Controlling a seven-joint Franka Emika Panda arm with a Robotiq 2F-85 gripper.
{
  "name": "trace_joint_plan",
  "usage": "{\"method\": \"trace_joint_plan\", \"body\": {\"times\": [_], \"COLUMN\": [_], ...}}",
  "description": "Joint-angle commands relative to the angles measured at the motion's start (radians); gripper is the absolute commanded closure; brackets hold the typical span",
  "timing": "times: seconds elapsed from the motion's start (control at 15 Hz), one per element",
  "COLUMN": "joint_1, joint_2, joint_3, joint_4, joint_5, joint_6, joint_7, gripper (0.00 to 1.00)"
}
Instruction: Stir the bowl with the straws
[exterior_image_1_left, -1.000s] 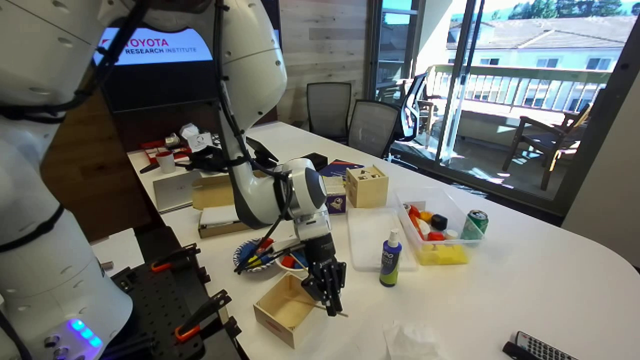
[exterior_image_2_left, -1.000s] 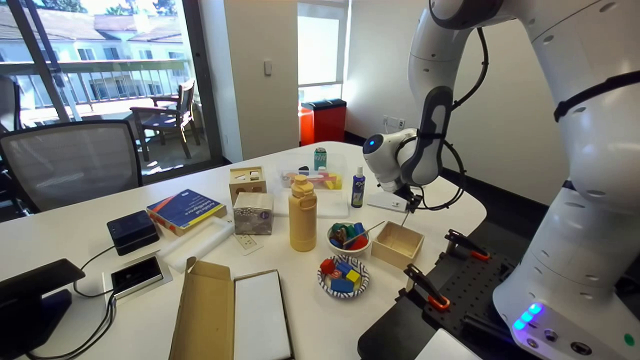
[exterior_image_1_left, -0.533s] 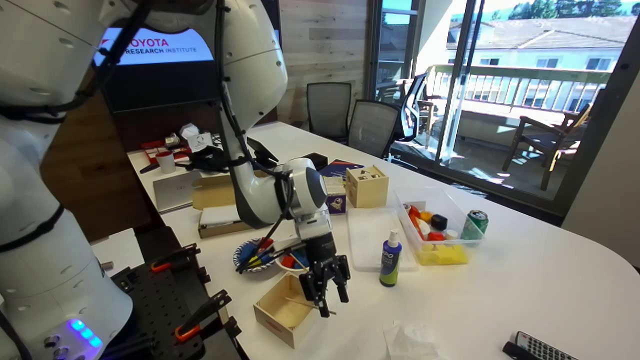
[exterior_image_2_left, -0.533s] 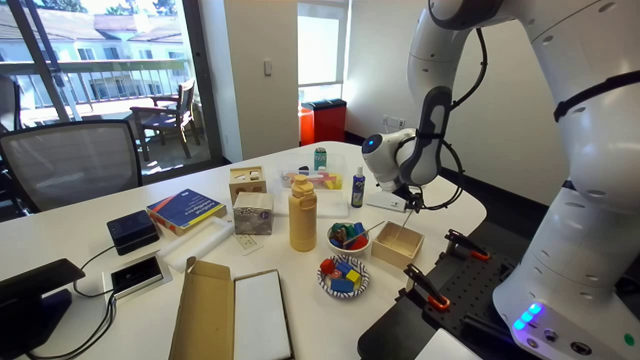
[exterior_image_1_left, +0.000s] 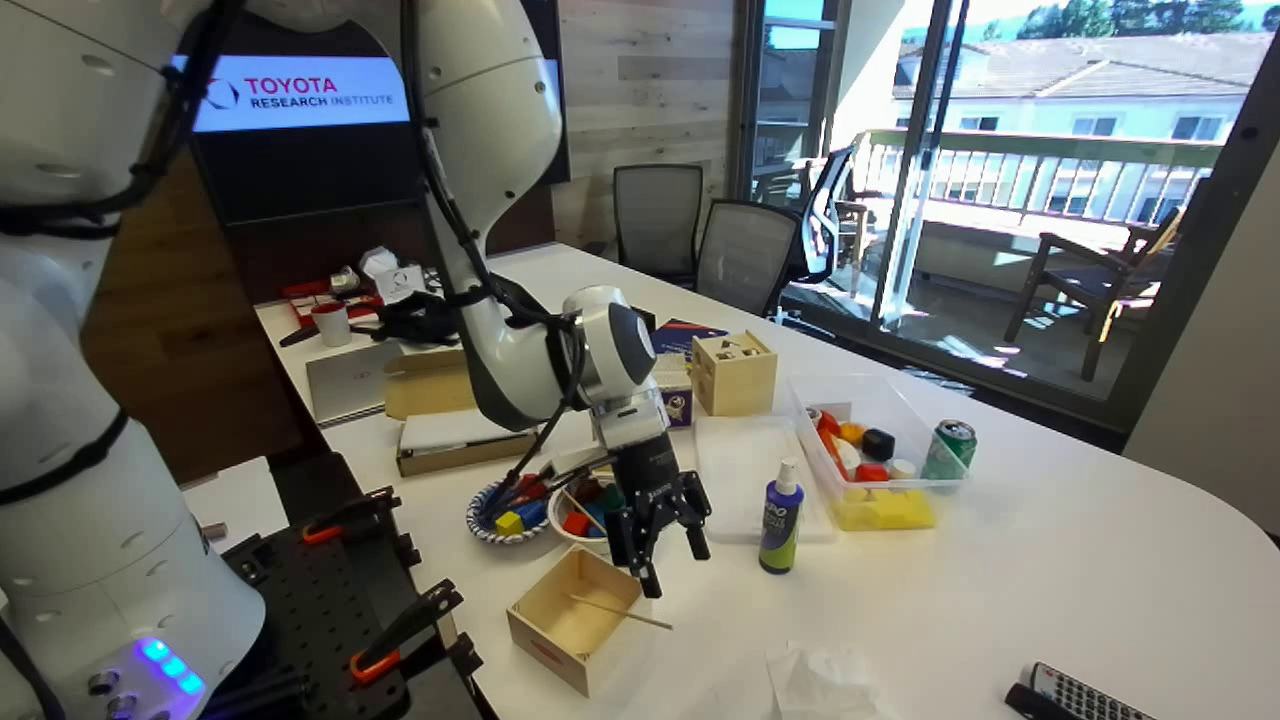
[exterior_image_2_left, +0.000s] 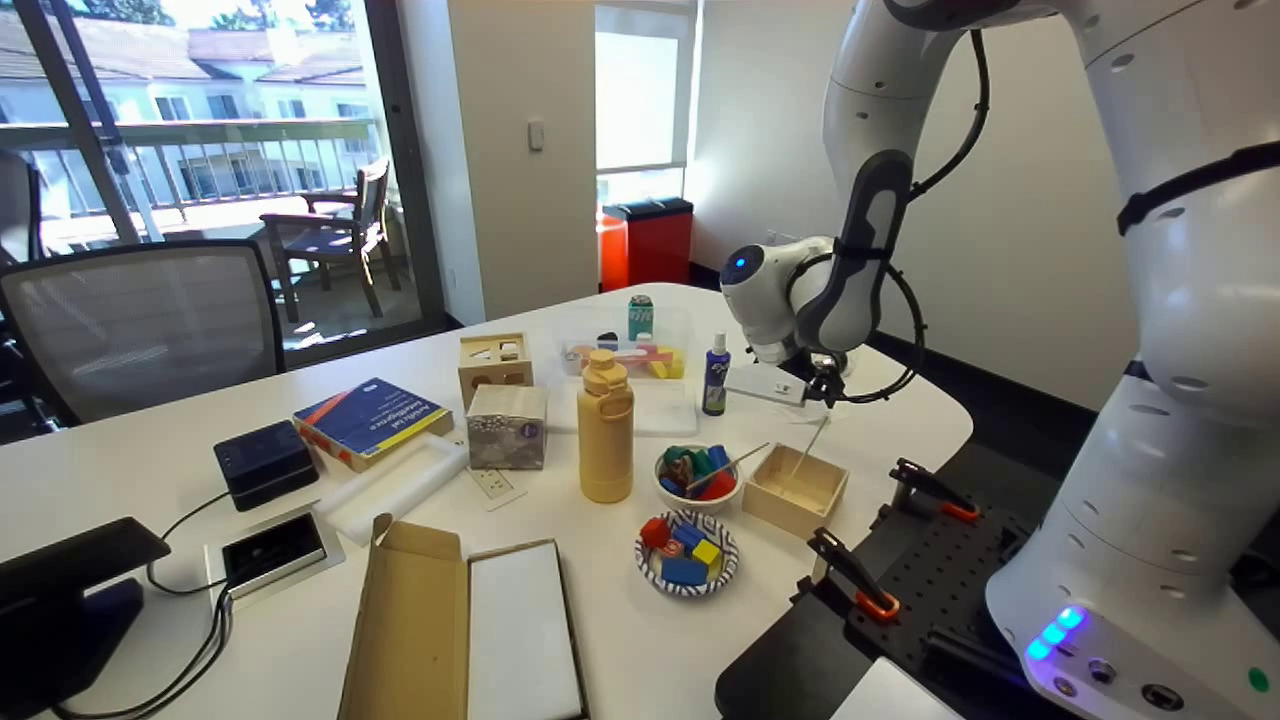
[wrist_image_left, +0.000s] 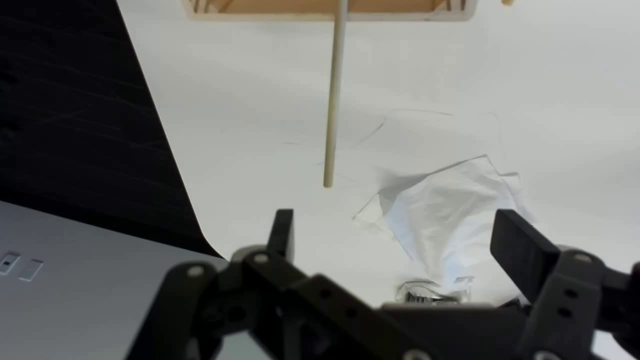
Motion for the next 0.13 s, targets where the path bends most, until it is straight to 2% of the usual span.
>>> {"method": "trace_joint_plan", "body": {"times": [0.0,0.07], "joint_1": [-0.009,-0.009], "joint_2": [-0.149,-0.173], "joint_3": [0.025,0.030], "joint_4": [-0.097,-0.111], "joint_5": [-0.009,-0.008], "joint_6": [-0.004,-0.003], "joint_7": [-0.053,-0.060], "gripper": [0.00,0.00]}}
